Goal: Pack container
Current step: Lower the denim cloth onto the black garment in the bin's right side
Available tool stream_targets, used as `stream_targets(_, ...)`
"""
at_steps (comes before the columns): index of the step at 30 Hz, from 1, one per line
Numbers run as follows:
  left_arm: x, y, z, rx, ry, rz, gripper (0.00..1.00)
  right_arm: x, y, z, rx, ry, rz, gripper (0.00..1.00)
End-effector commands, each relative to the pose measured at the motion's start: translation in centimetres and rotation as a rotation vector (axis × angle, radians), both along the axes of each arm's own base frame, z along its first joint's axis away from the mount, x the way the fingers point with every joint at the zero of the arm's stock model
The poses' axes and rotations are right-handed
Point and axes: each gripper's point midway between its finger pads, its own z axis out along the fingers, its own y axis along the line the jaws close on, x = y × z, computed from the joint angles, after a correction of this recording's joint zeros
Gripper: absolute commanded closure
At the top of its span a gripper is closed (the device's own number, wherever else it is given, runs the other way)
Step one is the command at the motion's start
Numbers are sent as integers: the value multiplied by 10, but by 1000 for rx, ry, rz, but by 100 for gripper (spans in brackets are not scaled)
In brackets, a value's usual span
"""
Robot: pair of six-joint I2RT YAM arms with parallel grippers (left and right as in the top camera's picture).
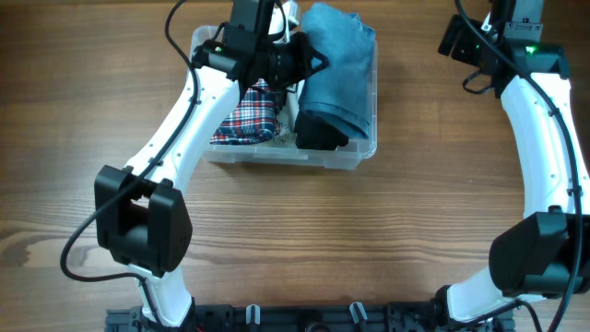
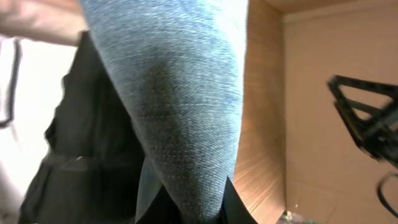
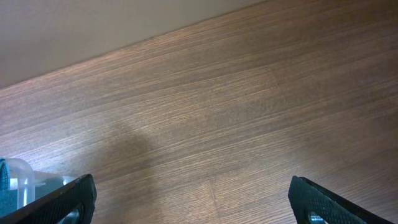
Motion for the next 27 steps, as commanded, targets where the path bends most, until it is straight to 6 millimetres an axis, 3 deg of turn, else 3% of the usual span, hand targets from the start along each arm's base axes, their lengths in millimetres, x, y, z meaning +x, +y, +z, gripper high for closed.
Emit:
stream_targets(1,0,3,-14,19,102,79,96,1,1,-9,15,17,-9,0)
stream_targets(5,-3,5,-17,11,156,113,94,1,0,-9,15,17,-9,0)
stream_targets(8,-4,6,-18,15,164,113,75,1,1,-9,15,17,-8,0)
stream_targets(12,-3,10,-23,44,167,137,81,1,0,-9,15,17,-9,0)
stream_targets(27,-20,33,-48,178,267,199,79,1,0,-9,15,17,-9,0)
